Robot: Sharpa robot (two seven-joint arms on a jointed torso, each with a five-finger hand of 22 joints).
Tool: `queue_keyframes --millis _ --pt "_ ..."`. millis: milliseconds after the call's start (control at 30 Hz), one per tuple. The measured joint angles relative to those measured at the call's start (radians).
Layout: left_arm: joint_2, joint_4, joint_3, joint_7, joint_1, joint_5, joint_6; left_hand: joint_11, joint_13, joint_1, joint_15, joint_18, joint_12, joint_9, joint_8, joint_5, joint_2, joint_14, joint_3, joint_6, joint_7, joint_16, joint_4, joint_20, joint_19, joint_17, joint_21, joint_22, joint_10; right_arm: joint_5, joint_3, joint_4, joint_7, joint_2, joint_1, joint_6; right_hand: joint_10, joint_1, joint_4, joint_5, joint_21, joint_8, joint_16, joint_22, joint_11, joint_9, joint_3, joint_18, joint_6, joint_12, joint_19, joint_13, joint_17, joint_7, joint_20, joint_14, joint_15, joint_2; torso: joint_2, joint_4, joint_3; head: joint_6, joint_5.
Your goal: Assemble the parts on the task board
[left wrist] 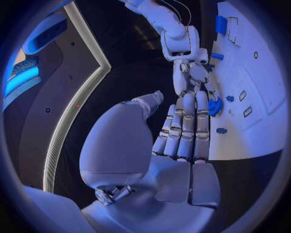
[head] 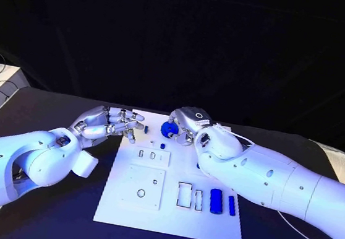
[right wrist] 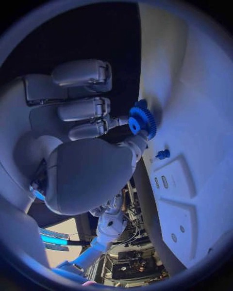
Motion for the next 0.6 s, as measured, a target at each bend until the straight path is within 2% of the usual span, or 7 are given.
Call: queue_keyframes --millis 200,600 --pt "0.0 -0.001 0.0 0.0 0.0 0.0 0.0 0.0 0.0 0.0 0.0 0.0 0.0 0.0 0.0 0.0 0.0 0.0 0.0 0.0 0.0 0.0 0.0 0.0 0.0 0.0 0.0 0.0 0.0 -0.006 0.0 -0.024 -0.001 0.014 -0.004 0.0 0.0 0.0 0.0 -0.002 0.0 -0.001 0.0 0.0 0.0 0.0 0.0 0.0 -0.001 0.0 0.0 0.0 0.0 0.001 0.0 0.0 0.0 0.0 0.001 0.0044 -0.0005 -0.002 -0.001" --pt "0.007 -0.005 0.0 -0.001 0.0 0.0 0.002 0.0 0.0 0.0 0.0 0.0 0.0 0.001 0.0 0.0 0.0 0.0 0.0 0.0 0.0 0.0 0.0 0.0 0.0 -0.001 0.0 0.0 0.0 -0.022 0.001 -0.045 -0.001 0.032 -0.007 -0.01 0.0 0.0 -0.003 -0.004 0.0 -0.007 0.0 0.0 0.0 0.0 0.003 0.0 -0.002 0.0 0.0 0.0 0.0 0.001 0.0 0.0 0.0 0.0 0.002 0.003 -0.0012 -0.004 0.001"
